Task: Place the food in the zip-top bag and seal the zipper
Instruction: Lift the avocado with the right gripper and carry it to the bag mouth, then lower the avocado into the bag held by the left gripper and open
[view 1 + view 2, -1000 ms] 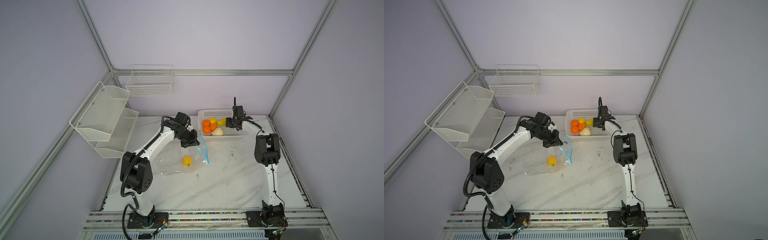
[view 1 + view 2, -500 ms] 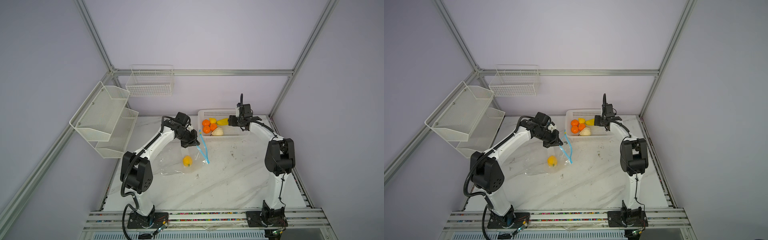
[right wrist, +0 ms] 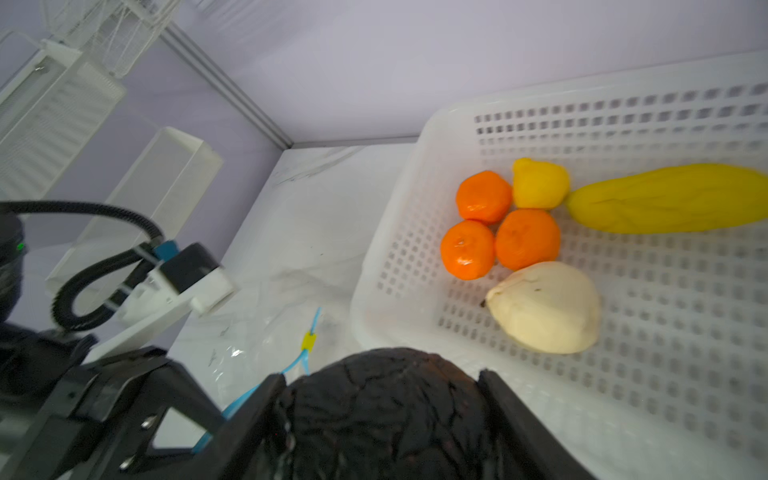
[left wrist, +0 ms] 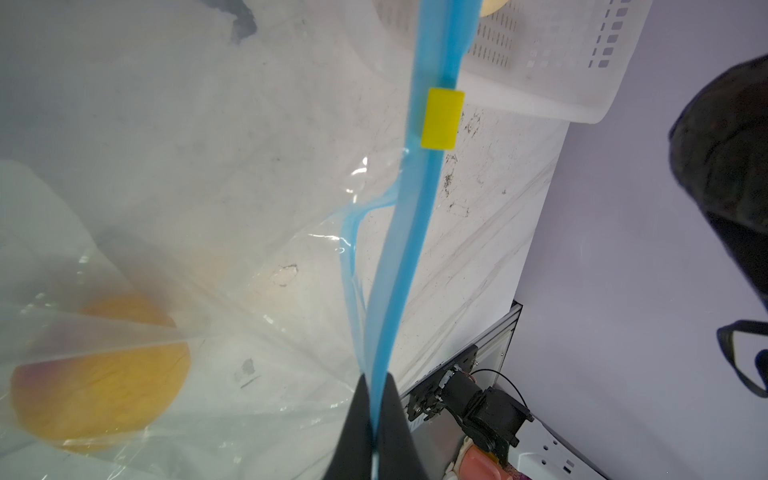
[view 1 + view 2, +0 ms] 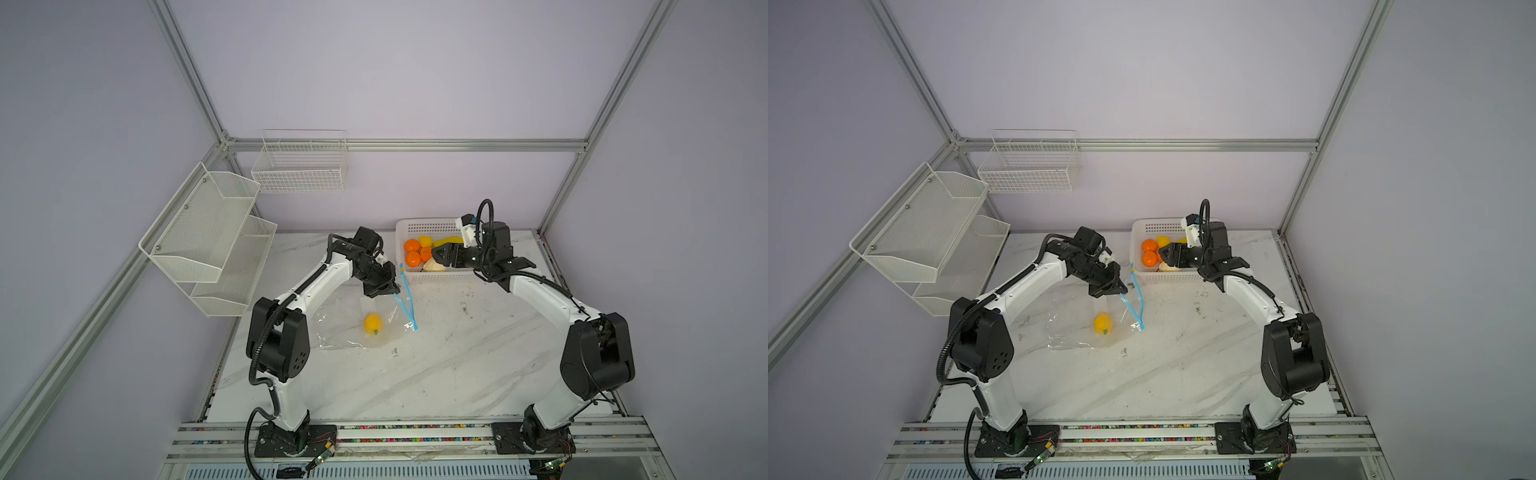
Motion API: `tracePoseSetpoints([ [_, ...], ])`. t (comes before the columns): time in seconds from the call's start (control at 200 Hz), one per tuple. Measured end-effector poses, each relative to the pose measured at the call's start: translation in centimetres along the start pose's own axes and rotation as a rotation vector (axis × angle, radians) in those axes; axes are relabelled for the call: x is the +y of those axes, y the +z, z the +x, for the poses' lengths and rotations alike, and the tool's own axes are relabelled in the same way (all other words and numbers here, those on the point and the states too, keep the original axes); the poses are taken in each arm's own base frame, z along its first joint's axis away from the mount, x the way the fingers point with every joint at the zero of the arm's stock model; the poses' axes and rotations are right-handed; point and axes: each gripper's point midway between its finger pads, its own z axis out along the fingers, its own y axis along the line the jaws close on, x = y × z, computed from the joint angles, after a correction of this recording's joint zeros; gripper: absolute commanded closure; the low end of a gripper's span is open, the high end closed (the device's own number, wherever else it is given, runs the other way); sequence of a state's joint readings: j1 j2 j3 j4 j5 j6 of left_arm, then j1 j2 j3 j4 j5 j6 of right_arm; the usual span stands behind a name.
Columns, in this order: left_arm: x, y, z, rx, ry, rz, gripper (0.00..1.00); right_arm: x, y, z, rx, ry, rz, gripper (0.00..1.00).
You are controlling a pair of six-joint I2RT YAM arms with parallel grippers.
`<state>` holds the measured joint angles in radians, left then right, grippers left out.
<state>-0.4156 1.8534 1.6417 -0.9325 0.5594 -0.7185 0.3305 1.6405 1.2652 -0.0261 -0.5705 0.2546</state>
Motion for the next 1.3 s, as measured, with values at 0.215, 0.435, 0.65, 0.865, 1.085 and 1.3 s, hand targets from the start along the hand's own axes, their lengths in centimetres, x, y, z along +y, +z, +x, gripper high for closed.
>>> tracePoseSetpoints([
  [0.215,-0.3,-0.1,0.0,0.002,-0.001,0.017,1.00,4.9,1.5,4.8,0.111,0.020,-0.185,0.40],
  [0.435,-0.7,-0.4,-0.2,-0.010,-0.010,0.030,1.00,6.2,1.8,6.8,0.154,0.040,-0.249,0.41],
  [0.65,-1.3,-0.8,-0.2,-0.013,-0.006,0.057,1.00,6.8,2.6,8.2,0.191,0.051,-0.283,0.43],
  [0.865,-1.8,-1.7,-0.3,-0.035,-0.011,0.073,1.00,6.1,3.6,9.3,0.222,0.064,-0.277,0.44],
  [1.085,-3.0,-3.1,-0.2,-0.061,0.016,0.107,1.00,5.6,4.3,10.4,0.259,0.072,-0.272,0.44],
  [1.3,-3.1,-3.1,-0.2,-0.059,0.015,0.112,1.00,6.8,4.5,10.5,0.275,0.053,-0.289,0.44],
])
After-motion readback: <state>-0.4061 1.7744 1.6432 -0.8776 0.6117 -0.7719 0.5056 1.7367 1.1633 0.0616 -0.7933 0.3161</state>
